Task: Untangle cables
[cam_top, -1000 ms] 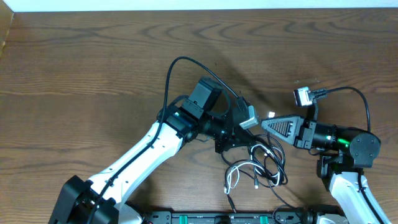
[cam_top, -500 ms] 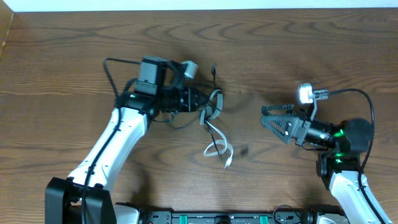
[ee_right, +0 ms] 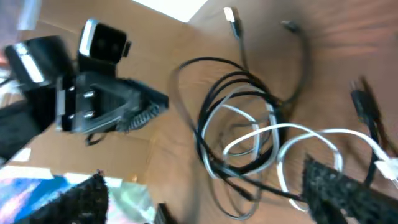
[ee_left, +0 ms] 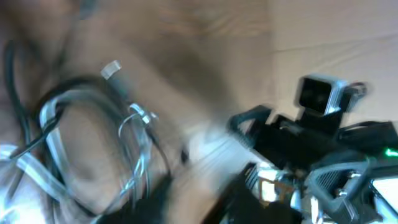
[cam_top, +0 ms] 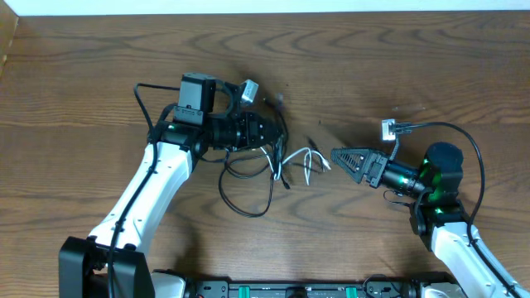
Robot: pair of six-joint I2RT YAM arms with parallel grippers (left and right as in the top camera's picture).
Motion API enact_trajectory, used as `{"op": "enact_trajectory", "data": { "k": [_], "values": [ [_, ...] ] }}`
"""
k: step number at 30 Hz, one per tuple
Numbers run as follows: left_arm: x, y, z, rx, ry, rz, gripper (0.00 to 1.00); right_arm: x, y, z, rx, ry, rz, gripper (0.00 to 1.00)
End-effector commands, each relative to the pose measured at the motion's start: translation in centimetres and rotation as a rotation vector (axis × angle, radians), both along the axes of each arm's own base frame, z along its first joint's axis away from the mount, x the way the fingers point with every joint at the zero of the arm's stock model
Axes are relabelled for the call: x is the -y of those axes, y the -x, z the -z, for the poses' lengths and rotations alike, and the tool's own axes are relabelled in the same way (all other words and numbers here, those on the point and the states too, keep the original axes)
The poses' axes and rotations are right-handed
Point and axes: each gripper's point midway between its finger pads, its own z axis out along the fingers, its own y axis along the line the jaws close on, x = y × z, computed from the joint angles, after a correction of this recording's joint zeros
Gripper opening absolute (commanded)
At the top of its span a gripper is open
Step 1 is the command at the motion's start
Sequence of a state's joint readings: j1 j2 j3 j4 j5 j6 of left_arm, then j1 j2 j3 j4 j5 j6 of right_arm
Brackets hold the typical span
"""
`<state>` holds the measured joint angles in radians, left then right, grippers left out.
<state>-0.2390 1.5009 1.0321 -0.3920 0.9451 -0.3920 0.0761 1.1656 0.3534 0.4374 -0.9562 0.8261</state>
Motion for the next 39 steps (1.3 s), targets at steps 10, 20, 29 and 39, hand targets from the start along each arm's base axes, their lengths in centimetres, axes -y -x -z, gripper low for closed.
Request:
{"op": "enact_trajectory", "data": {
  "k": [10,20,29,39],
  "values": [
    [0.2,0.3,5.8,0.141,-0.566,-0.135,0.95,5.3,-1.8,6.2,-0.108,0.279,0.262,0.99],
    [-0.1,0.8,0.3,0.412,-0.802,-0.284,0.95,8.6,-1.0,9.5,-0.265,0.395,0.403,0.99],
    [2.2,1.7,0.8,0.49,-0.859,-0.239,0.96,9.8,-0.3,10.8,-0.329,0.441,0.444,0.99],
    [4.4,0.6,7.2,0.444,-0.946,-0.177,0.71,11.2,0.4,11.7,-0.392,0.453,0.484,0.99]
  ]
}}
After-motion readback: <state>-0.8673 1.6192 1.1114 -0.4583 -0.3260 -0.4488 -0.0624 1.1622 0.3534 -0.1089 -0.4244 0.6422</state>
